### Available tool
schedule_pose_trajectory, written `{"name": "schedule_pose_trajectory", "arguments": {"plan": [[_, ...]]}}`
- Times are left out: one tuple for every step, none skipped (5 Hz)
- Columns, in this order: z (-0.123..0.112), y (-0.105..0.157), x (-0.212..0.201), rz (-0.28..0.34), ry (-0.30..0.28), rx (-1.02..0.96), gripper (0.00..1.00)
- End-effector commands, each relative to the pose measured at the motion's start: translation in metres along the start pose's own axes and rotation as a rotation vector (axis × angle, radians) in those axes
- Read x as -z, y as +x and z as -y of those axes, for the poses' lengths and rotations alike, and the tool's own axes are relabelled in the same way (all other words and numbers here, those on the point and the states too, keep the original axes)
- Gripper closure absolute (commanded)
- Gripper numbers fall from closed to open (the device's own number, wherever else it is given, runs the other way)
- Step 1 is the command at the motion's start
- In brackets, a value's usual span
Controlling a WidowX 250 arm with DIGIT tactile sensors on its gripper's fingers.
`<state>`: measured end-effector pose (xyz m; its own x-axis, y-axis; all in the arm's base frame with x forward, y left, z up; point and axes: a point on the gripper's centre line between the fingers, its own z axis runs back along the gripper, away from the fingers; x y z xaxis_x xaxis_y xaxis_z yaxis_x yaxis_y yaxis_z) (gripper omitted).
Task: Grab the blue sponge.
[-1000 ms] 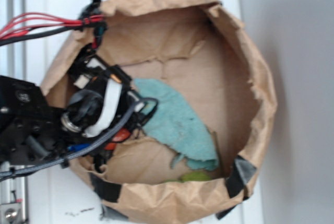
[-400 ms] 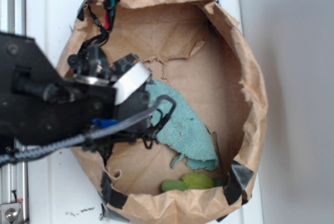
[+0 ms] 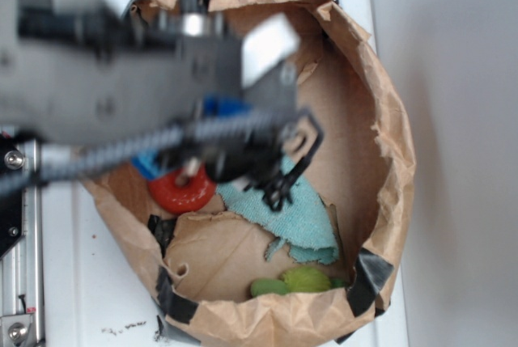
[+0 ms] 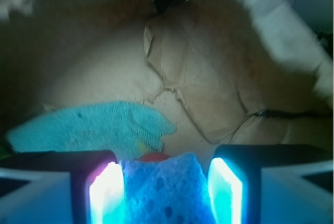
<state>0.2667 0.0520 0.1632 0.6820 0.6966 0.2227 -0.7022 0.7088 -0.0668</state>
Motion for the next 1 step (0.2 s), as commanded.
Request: {"name": "schedule_pose_trajectory", "arguments": {"plan": [[-0.0102,0.0434,-0.0291,0.023,-0.067,-0.011,1.0]]}}
